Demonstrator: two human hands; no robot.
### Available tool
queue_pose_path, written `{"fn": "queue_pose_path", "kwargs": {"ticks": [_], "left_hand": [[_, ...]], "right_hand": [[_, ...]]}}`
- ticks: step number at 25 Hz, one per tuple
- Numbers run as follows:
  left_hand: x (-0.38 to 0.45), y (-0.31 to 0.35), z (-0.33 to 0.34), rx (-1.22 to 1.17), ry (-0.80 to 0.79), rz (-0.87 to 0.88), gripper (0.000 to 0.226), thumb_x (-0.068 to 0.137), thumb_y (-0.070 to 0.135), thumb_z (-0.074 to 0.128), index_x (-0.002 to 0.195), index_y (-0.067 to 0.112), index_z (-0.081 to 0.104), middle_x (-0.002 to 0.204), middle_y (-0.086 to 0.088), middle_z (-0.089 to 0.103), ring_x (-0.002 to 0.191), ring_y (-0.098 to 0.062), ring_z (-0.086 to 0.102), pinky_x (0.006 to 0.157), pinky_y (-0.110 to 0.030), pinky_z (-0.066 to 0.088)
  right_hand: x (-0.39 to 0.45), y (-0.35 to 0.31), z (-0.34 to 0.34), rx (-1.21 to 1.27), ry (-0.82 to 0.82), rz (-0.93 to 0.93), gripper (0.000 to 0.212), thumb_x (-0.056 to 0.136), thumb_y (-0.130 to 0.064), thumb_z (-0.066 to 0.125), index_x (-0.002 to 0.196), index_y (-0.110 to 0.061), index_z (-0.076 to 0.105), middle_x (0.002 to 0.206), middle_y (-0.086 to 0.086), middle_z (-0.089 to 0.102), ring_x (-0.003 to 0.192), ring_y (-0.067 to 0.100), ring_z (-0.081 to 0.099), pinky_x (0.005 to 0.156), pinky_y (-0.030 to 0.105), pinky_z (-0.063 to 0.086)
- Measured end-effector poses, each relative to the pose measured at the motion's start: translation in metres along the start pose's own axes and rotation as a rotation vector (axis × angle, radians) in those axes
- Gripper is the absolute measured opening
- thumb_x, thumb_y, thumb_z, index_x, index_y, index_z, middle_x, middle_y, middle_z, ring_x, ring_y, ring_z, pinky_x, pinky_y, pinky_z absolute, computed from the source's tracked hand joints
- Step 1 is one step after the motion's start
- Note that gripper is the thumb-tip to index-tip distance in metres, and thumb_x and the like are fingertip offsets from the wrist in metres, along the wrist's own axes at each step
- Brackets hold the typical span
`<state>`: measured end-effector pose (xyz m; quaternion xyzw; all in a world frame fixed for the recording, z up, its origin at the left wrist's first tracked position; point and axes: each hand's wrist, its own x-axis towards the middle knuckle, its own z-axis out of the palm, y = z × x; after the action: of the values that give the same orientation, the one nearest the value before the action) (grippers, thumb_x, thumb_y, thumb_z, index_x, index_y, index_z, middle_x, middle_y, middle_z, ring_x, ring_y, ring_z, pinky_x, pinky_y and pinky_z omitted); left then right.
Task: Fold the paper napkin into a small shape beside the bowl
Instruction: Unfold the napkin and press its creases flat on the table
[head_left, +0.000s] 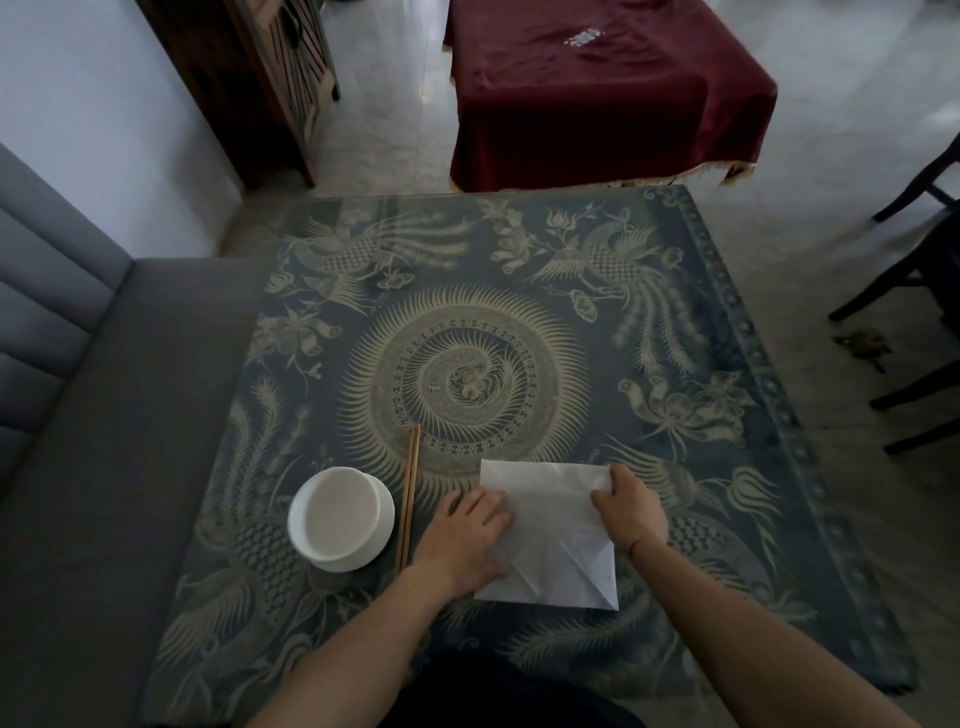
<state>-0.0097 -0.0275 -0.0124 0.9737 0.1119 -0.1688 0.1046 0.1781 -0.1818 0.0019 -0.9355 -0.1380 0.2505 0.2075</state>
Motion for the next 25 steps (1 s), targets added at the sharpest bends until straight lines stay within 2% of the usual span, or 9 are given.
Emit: {"fn": "queue_pose_path", "kwargs": {"ticks": [3,6,10,13,15,17,19,22,25], "left_hand": [[-0.008,-0.004,0.001,-0.007,0.0,-0.01,0.073,0.085,0.057,0.058,0.146,0.028,0.029,0.159,0.002,0.017,0.145,-0.02,0.011,0.117,-0.047,0.009],[-0.012,-0.008,0.004,-0.016,-0.001,-0.027,0.073,0.085,0.058,0.058,0.145,0.03,0.029,0.159,0.003,0.017,0.144,-0.019,0.012,0.116,-0.049,0.008],[-0.012,-0.01,0.005,-0.014,-0.004,-0.015,0.073,0.083,0.059,0.059,0.144,0.031,0.03,0.158,0.002,0.019,0.143,-0.02,0.014,0.116,-0.051,0.01],[-0.014,-0.01,0.005,-0.04,0.05,-0.027,0.074,0.082,0.061,0.056,0.144,0.031,0.031,0.156,-0.001,0.02,0.143,-0.023,0.016,0.117,-0.048,0.009],[-0.012,-0.005,0.004,-0.066,0.133,-0.026,0.07,0.086,0.061,0.048,0.144,0.026,0.032,0.157,-0.003,0.02,0.144,-0.024,0.016,0.117,-0.044,0.005],[-0.007,0.007,0.004,-0.085,0.194,-0.01,0.065,0.095,0.053,0.037,0.149,0.017,0.029,0.16,-0.006,0.017,0.147,-0.024,0.01,0.117,-0.041,0.0],[0.001,0.026,0.008,-0.108,0.208,-0.017,0.06,0.102,0.042,0.024,0.154,0.011,0.016,0.163,-0.006,0.008,0.149,-0.02,-0.005,0.118,-0.038,-0.007],[0.005,0.043,0.018,-0.14,0.151,-0.081,0.062,0.1,0.04,0.003,0.154,0.01,-0.003,0.163,-0.004,-0.009,0.145,-0.015,-0.021,0.117,-0.038,-0.015],[0.005,0.04,0.029,-0.111,0.08,-0.103,0.065,0.096,0.044,-0.005,0.152,0.011,-0.01,0.161,-0.004,-0.016,0.144,-0.018,-0.024,0.118,-0.041,-0.012]], "right_hand": [[0.002,-0.003,0.004,0.034,0.026,-0.033,0.04,0.089,-0.023,0.055,0.129,-0.028,0.049,0.104,0.009,0.067,0.091,0.032,0.062,0.071,0.039,0.049],[0.003,-0.004,0.007,0.021,0.038,-0.034,0.047,0.092,-0.024,0.055,0.136,-0.033,0.042,0.105,0.01,0.067,0.092,0.032,0.062,0.075,0.042,0.051],[0.005,-0.005,0.009,0.016,0.063,-0.059,0.051,0.093,-0.026,0.056,0.14,-0.028,0.039,0.101,0.006,0.067,0.092,0.028,0.061,0.079,0.045,0.052],[-0.002,-0.008,0.008,0.012,0.214,-0.08,0.051,0.093,-0.027,0.057,0.142,-0.019,0.042,0.129,0.01,0.057,0.116,0.031,0.049,0.095,0.049,0.044],[-0.016,-0.008,0.013,-0.137,0.294,-0.305,0.048,0.094,-0.025,0.056,0.14,-0.015,0.045,0.137,0.009,0.051,0.125,0.03,0.044,0.1,0.049,0.041],[-0.033,-0.004,0.025,-0.318,0.186,-0.601,0.05,0.095,-0.022,0.053,0.143,-0.011,0.042,0.146,0.011,0.046,0.136,0.03,0.037,0.108,0.049,0.035],[-0.045,0.002,0.04,-0.473,0.02,-0.746,0.056,0.099,-0.02,0.044,0.15,-0.007,0.027,0.157,0.013,0.028,0.146,0.028,0.018,0.118,0.047,0.018],[-0.048,0.008,0.052,-0.556,-0.045,-0.743,0.059,0.099,-0.027,0.02,0.153,-0.006,0.009,0.161,0.012,0.007,0.148,0.025,-0.002,0.12,0.044,0.007],[-0.044,0.014,0.055,-0.641,-0.099,-0.722,0.063,0.1,-0.035,0.018,0.153,-0.007,-0.002,0.16,0.011,-0.008,0.147,0.026,-0.01,0.12,0.046,0.004]]}}
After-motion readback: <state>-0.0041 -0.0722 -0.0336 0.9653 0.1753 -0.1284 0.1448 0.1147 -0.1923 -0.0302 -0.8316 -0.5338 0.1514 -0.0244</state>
